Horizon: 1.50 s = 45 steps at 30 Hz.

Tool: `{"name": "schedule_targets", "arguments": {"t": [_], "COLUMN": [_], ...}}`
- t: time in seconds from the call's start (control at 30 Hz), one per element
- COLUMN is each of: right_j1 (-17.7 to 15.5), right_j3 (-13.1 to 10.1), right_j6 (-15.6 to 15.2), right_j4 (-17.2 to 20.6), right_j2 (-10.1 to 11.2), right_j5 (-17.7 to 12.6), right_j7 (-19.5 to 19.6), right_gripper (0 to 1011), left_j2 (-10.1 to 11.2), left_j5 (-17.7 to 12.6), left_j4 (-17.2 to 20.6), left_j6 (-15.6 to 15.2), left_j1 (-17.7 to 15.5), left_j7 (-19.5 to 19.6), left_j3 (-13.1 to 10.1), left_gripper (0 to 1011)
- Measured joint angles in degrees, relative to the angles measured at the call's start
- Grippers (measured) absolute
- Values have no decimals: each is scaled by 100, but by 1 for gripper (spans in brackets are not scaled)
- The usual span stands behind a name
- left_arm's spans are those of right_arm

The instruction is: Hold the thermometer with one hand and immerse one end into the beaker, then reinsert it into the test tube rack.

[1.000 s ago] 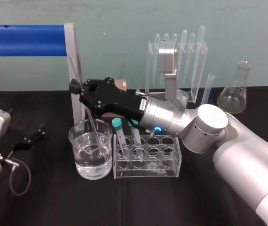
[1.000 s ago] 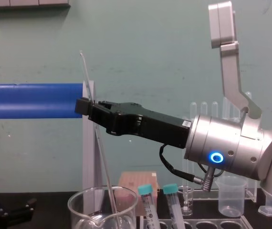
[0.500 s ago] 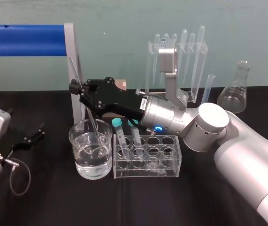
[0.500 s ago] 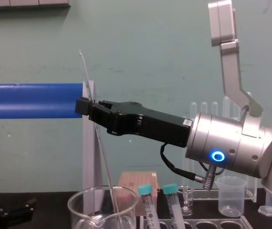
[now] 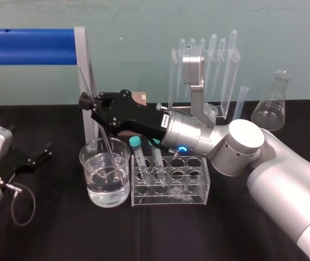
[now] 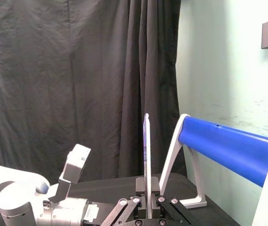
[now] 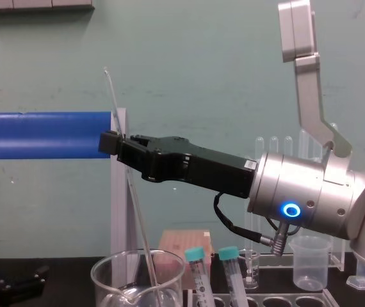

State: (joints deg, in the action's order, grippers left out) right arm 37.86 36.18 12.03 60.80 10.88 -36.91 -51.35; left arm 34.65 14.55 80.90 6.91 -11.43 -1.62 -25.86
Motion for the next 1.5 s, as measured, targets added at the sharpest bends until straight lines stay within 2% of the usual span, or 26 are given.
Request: {"name": "schedule_targets", "arguments": {"t": [1.5], "right_j1": [80], "right_j3": [-28], "right_j6": [65], "right_j4": [-283], "right_j2": [-145], "right_j5": [-44], "right_j7": [-87], "right_gripper": [56], "left_j2": [0], "left_j5": [0], "left_j4": [0], "left_j6": [0], "left_j1": [0], "left_j7": [0], "left_j3": [0], "left_gripper": [1008]}}
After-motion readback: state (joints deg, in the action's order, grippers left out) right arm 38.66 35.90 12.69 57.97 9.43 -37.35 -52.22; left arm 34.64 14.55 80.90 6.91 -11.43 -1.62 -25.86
